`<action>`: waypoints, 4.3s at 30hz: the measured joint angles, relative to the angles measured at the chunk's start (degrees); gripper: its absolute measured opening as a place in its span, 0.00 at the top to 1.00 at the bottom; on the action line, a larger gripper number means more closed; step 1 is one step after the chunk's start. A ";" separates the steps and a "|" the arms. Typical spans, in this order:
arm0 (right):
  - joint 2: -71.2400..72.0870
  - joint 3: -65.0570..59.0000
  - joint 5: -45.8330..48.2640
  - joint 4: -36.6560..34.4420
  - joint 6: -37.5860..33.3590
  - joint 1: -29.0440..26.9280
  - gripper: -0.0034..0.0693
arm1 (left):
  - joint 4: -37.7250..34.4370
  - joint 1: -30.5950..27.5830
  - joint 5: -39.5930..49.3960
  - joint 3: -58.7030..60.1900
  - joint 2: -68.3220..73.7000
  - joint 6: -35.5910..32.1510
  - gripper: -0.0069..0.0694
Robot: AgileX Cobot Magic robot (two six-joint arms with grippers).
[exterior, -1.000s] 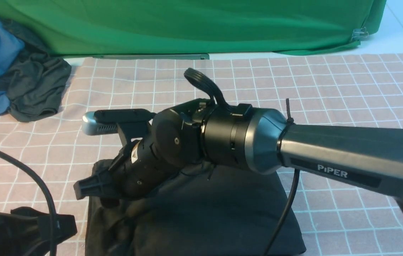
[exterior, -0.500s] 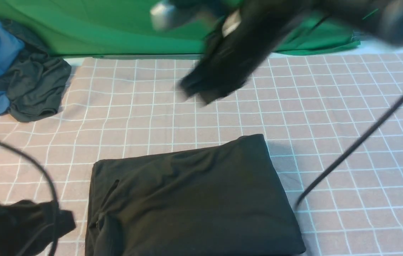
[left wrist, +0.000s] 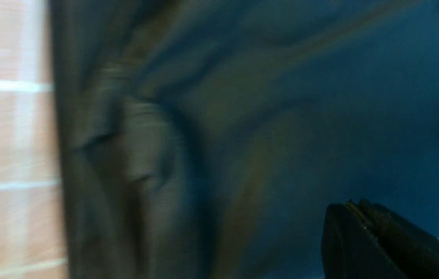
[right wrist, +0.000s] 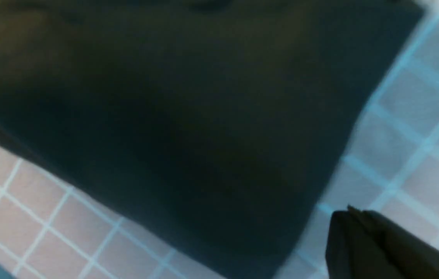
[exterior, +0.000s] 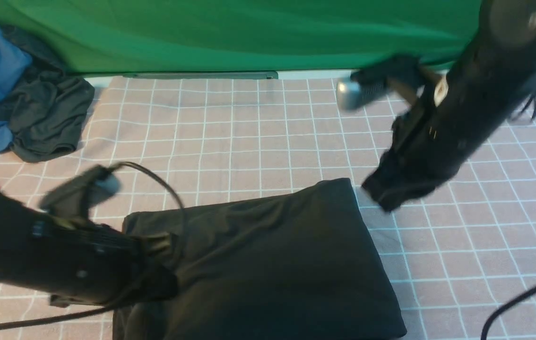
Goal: Fold a long-sleeved shirt over a pink coffee tablecloth.
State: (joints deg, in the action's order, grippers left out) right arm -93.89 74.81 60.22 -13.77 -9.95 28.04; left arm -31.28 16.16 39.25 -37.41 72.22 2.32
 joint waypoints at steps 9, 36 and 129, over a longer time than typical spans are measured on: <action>0.00 -15.22 -16.29 -12.72 -8.18 0.00 0.90 | 1.98 13.45 -6.38 -8.34 12.32 9.24 0.89; 0.00 -16.56 -16.74 -14.82 -9.87 0.00 0.90 | 13.18 14.61 -7.69 0.81 2.70 24.28 0.89; -10.73 3.47 -3.83 -6.00 -9.92 -8.45 0.90 | 21.49 0.25 -8.44 -12.65 12.85 21.04 0.89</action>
State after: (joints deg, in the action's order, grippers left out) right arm -104.62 78.28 56.39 -19.77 -19.87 19.58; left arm -9.79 16.41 30.81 -50.06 85.07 23.36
